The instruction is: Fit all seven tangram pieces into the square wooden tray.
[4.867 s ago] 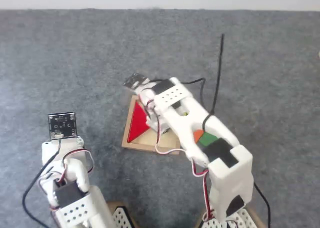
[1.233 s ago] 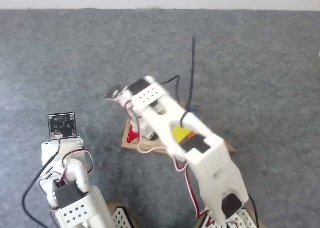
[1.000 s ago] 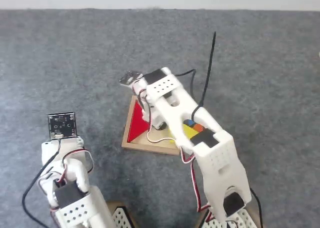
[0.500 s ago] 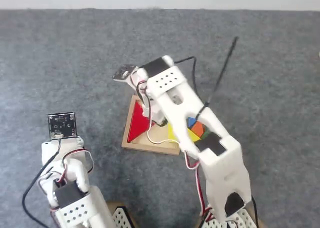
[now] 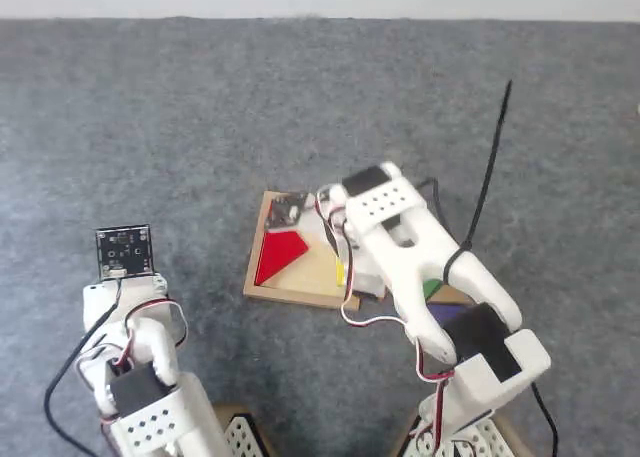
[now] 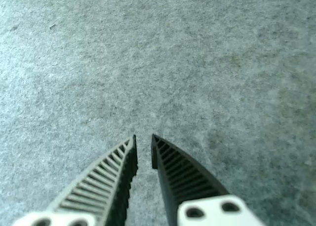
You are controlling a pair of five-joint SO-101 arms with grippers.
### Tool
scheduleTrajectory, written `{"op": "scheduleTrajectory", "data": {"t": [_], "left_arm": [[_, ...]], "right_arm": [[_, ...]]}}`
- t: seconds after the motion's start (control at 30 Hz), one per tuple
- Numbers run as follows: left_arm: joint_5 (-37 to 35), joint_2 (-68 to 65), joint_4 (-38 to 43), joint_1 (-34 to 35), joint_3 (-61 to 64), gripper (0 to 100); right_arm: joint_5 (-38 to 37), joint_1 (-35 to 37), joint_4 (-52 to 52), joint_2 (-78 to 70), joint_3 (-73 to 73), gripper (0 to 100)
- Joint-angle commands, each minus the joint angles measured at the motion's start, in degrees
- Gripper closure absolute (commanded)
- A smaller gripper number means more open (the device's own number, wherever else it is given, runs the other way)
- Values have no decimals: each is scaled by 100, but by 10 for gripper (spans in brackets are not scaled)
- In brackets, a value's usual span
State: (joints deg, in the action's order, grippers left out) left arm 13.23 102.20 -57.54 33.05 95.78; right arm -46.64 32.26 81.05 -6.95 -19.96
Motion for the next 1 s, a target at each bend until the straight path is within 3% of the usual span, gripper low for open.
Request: {"op": "scheduleTrajectory", "data": {"t": [0.0, 0.23, 0.53, 0.97], "left_arm": [[70, 62, -35, 26, -251, 940], [70, 62, -26, 26, -251, 940], [70, 62, -26, 26, -251, 940], [70, 62, -26, 26, -251, 941]], "right_arm": [[-88, -110, -681, 409, -413, 681], [-97, -400, -1692, 409, -712, 689], [-97, -382, -2062, 409, -624, 906], [246, -382, -2580, 400, -237, 909]]}}
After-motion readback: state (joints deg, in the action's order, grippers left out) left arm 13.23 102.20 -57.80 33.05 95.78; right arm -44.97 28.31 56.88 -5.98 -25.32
